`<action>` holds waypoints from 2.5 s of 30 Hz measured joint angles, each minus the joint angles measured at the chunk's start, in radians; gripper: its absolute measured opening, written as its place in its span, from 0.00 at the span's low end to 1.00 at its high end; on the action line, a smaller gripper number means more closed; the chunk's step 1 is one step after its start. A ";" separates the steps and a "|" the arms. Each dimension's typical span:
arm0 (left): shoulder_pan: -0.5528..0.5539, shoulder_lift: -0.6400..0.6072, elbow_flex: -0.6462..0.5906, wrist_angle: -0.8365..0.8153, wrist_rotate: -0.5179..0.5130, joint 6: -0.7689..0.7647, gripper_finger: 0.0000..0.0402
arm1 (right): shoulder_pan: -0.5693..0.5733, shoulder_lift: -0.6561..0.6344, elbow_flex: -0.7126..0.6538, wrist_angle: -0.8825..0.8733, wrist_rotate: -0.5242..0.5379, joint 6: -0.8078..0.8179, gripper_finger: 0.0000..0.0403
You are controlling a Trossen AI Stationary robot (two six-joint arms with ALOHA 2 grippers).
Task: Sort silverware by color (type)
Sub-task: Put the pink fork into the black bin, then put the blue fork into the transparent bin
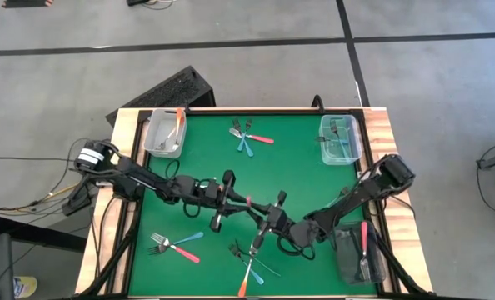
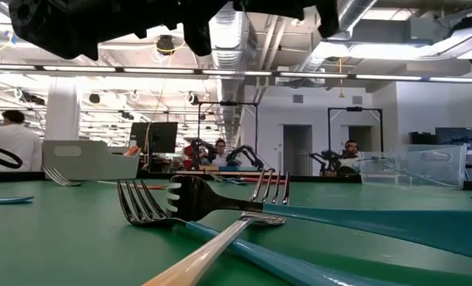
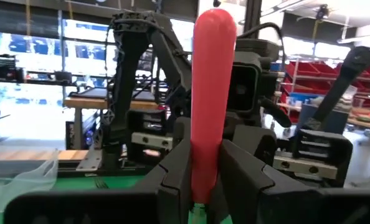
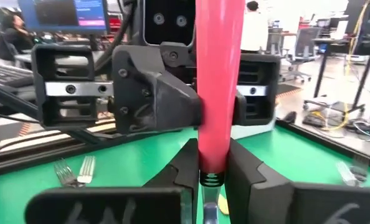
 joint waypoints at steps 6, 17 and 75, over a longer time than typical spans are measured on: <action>0.000 -0.001 -0.002 -0.038 -0.054 -0.002 0.23 | 0.034 -0.105 -0.001 -0.267 0.066 0.164 0.15; 0.002 0.000 -0.003 -0.195 -0.090 -0.003 0.27 | 0.077 -0.377 0.000 -1.242 -0.346 0.998 0.15; 0.010 0.000 -0.003 -0.377 -0.253 0.000 0.27 | 0.159 -0.513 0.028 -2.217 -0.667 1.360 0.42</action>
